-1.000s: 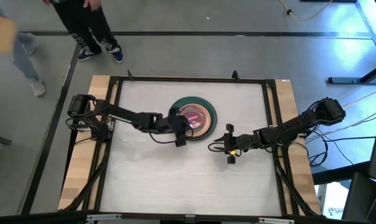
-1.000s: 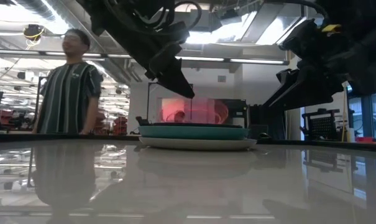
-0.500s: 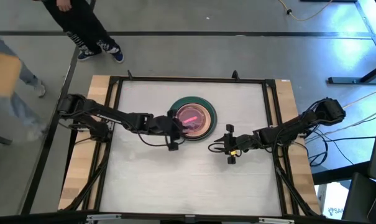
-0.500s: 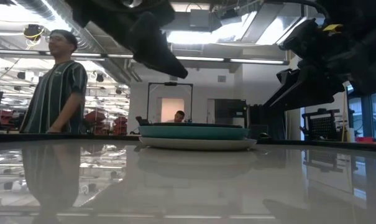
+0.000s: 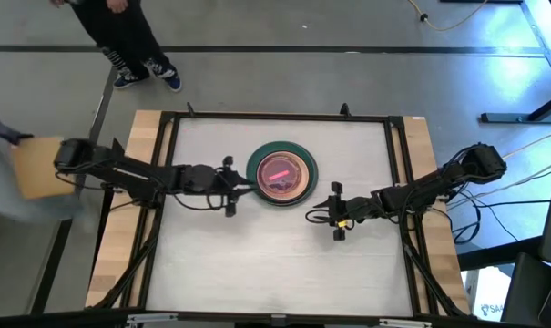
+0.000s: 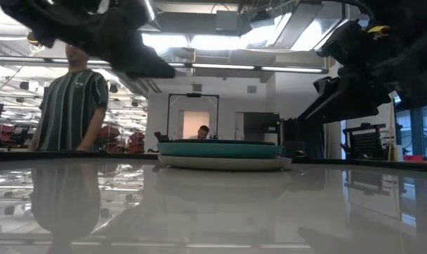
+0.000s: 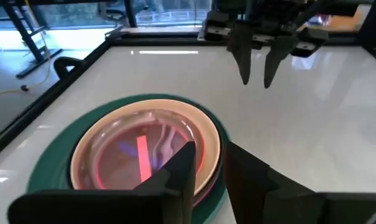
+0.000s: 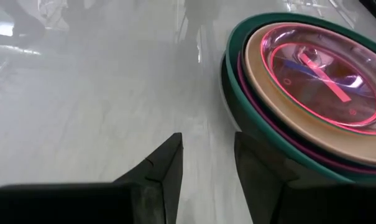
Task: Stack plastic plates
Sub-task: Return to Home Position
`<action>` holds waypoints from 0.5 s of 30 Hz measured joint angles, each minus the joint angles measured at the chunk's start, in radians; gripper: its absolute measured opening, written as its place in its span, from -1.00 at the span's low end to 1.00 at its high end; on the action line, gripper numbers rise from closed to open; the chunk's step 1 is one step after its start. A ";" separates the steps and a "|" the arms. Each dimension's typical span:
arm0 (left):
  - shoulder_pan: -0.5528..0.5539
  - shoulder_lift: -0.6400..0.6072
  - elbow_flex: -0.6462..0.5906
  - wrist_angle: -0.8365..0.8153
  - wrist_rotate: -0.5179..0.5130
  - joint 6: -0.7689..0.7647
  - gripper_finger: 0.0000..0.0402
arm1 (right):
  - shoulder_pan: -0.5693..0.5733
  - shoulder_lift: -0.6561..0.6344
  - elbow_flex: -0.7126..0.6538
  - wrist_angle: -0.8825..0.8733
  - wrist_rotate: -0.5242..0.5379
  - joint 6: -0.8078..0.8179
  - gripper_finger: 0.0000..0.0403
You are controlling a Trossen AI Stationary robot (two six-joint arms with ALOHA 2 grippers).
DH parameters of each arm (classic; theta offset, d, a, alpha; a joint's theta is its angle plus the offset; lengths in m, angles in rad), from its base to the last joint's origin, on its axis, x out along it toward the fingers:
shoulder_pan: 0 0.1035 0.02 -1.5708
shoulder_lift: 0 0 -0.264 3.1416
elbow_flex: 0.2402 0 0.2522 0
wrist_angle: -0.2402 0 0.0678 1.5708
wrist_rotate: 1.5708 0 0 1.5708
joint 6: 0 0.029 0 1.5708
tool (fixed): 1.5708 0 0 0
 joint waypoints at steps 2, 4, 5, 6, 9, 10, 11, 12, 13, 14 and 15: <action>0.000 -0.052 -0.041 0.002 -0.001 -0.018 -0.64 | 0.000 0.000 0.000 0.004 0.000 -0.009 -0.33; 0.000 -0.102 -0.076 0.003 -0.002 -0.033 -0.64 | 0.000 0.000 0.000 0.033 0.000 -0.018 -0.33; 0.000 -0.126 -0.096 0.005 -0.002 -0.041 -0.64 | 0.000 0.000 0.000 0.042 0.000 -0.023 -0.33; 0.000 -0.151 -0.115 0.002 -0.002 -0.045 -0.64 | 0.000 -0.001 0.000 0.052 -0.002 -0.028 -0.33; 0.000 -0.222 -0.165 0.008 -0.002 -0.054 -0.64 | 0.000 -0.003 0.000 0.051 -0.011 -0.042 -0.33; 0.000 -0.245 -0.181 0.007 -0.002 -0.057 -0.64 | 0.000 -0.003 0.000 0.053 -0.011 -0.042 -0.33; 0.000 -0.269 -0.195 0.007 -0.002 -0.059 -0.64 | 0.000 -0.003 0.000 0.054 -0.011 -0.042 -0.33; 0.000 -0.290 -0.207 0.007 -0.002 -0.059 -0.64 | 0.000 -0.003 0.000 0.053 -0.011 -0.042 -0.33; 0.000 -0.311 -0.219 0.009 -0.003 -0.059 -0.64 | 0.000 -0.003 0.000 0.053 -0.012 -0.042 -0.33; 0.000 -0.335 -0.232 0.008 -0.003 -0.059 -0.64 | 0.000 -0.003 0.000 0.053 -0.016 -0.042 -0.33; 0.000 -0.358 -0.245 0.008 -0.003 -0.059 -0.64 | 0.000 -0.003 0.000 0.053 -0.017 -0.045 -0.33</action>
